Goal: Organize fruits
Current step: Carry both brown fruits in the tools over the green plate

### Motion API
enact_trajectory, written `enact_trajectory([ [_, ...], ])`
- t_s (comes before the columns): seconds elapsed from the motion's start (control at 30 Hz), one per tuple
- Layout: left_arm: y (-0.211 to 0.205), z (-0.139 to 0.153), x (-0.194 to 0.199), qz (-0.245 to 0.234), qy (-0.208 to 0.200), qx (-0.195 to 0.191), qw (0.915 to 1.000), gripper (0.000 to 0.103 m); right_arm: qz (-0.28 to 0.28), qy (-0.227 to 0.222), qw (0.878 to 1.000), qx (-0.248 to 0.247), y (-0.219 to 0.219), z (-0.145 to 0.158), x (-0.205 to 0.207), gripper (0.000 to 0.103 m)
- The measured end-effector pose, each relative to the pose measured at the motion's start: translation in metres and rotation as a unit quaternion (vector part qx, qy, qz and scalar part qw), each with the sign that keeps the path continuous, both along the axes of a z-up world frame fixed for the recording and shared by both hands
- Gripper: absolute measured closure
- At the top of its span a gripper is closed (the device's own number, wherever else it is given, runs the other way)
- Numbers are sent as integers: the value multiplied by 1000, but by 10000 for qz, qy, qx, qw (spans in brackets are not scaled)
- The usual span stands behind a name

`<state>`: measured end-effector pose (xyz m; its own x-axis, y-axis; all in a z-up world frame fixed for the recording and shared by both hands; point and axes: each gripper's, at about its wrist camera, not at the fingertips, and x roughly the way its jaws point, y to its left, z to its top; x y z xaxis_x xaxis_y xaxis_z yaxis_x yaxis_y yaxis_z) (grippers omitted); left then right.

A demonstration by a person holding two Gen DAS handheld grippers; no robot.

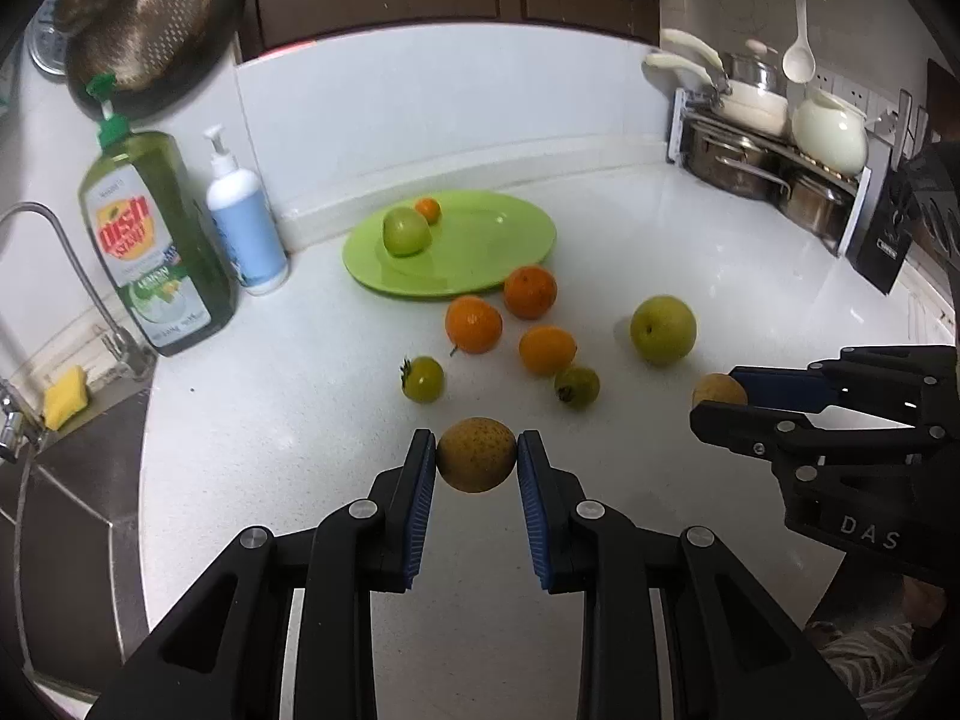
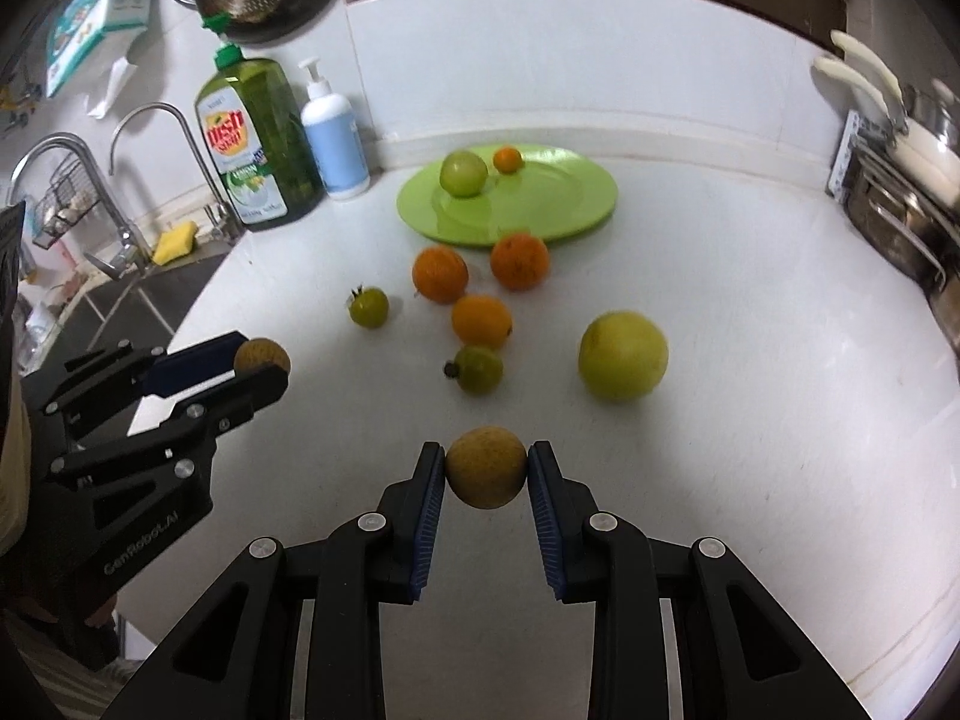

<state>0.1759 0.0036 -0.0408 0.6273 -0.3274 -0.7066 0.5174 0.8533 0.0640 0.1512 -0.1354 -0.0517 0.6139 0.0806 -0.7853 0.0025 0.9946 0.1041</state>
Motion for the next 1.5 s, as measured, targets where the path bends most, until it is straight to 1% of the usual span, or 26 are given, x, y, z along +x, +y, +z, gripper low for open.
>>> enact_trajectory([
  [0.27, -7, 18, -9, 299, -232, -82, 9992, 75, 343, -304, 9989, 3, -7, 18, 1, 73],
  [0.53, -13, 31, -10, 553, -381, -136, 9976, 75, 621, -554, 9965, -17, -14, 34, 6, 73],
  [0.63, -16, 38, -5, 604, -391, -257, 9971, 75, 695, -614, 9957, 56, -17, 38, 12, 73],
  [0.77, -23, 46, 7, 692, -430, -323, 9962, 75, 712, -718, 9948, 132, -24, 45, 21, 73],
  [1.07, -47, 63, 43, 572, -586, -413, 9958, 75, 649, -1025, 9924, 205, -44, 64, 57, 73],
  [1.2, -59, 69, 64, 495, -569, -488, 9960, 75, 630, -1035, 9924, 227, -51, 67, 78, 73],
  [1.3, -66, 71, 80, 464, -582, -471, 9961, 75, 591, -1035, 9926, 251, -57, 68, 95, 73],
  [1.5, -77, 68, 116, 407, -472, -452, 9970, 75, 533, -970, 9934, 300, -69, 67, 129, 73],
])
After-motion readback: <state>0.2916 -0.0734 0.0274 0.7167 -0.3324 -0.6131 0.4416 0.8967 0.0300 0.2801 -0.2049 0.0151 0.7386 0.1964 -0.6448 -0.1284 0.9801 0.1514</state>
